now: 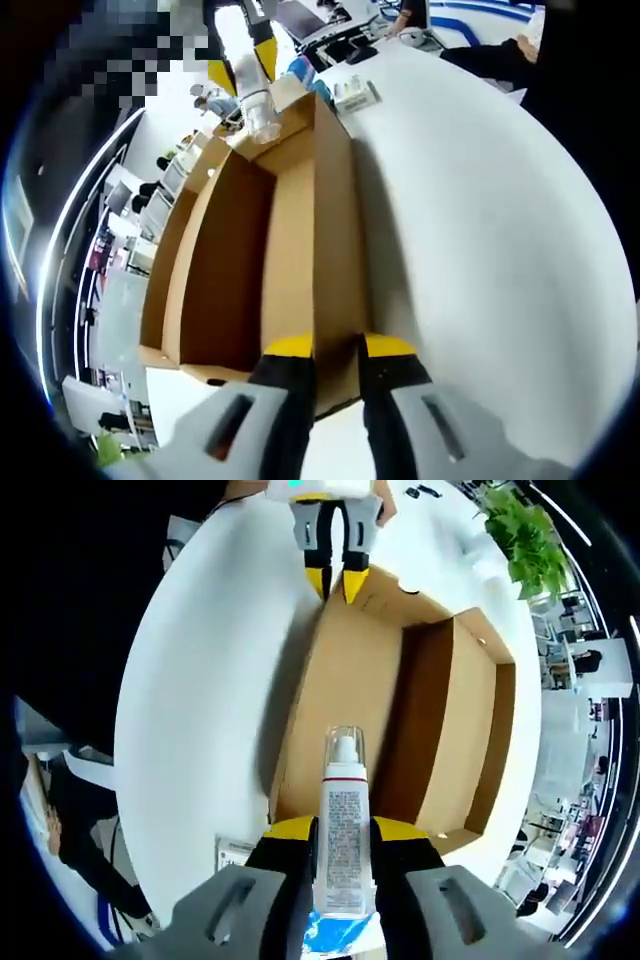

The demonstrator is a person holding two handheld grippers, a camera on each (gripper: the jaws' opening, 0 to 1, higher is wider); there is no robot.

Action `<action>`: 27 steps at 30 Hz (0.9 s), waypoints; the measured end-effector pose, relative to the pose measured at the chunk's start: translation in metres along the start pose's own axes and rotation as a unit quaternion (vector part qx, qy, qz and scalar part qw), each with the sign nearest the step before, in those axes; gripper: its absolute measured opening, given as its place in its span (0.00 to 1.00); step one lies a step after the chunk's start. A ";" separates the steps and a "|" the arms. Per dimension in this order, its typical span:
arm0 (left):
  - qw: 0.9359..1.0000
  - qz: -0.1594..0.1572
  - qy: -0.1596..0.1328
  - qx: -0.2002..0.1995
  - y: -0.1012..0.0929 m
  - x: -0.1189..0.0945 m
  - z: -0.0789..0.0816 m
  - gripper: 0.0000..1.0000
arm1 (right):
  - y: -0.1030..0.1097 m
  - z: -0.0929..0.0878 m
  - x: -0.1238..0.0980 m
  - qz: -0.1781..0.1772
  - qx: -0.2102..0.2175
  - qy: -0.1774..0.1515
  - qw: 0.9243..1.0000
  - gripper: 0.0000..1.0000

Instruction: Operate the shoe box by opening the lid, removing the specified soft item, and placing it in the target area until the item is outside and the box remains undamaged.

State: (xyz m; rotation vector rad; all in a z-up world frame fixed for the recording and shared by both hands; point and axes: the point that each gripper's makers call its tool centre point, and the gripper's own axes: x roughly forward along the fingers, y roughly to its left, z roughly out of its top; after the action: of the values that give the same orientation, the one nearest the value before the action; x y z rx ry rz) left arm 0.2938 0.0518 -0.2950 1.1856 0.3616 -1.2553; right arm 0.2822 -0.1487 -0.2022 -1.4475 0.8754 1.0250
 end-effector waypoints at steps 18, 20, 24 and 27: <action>1.000 0.005 0.006 -0.009 0.001 0.001 -0.001 0.16 | 0.071 -0.058 -0.042 -0.043 0.070 -0.001 0.997 0.20; 1.000 0.004 0.008 -0.011 0.001 0.001 -0.001 0.15 | 0.079 -0.062 -0.038 -0.040 0.083 -0.013 0.996 0.20; 1.000 0.007 0.012 -0.007 -0.001 0.001 -0.002 0.16 | 0.093 -0.074 -0.027 -0.037 0.106 -0.031 0.993 0.20; 1.000 0.011 0.011 -0.010 0.000 0.001 -0.002 0.16 | 0.105 -0.083 -0.016 -0.031 0.123 -0.039 0.991 0.20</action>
State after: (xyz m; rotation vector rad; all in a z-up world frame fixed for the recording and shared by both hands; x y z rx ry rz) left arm 0.2947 0.0526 -0.2965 1.1853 0.3765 -1.2185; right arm 0.1890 -0.2446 -0.2222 -1.2114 0.8626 0.8887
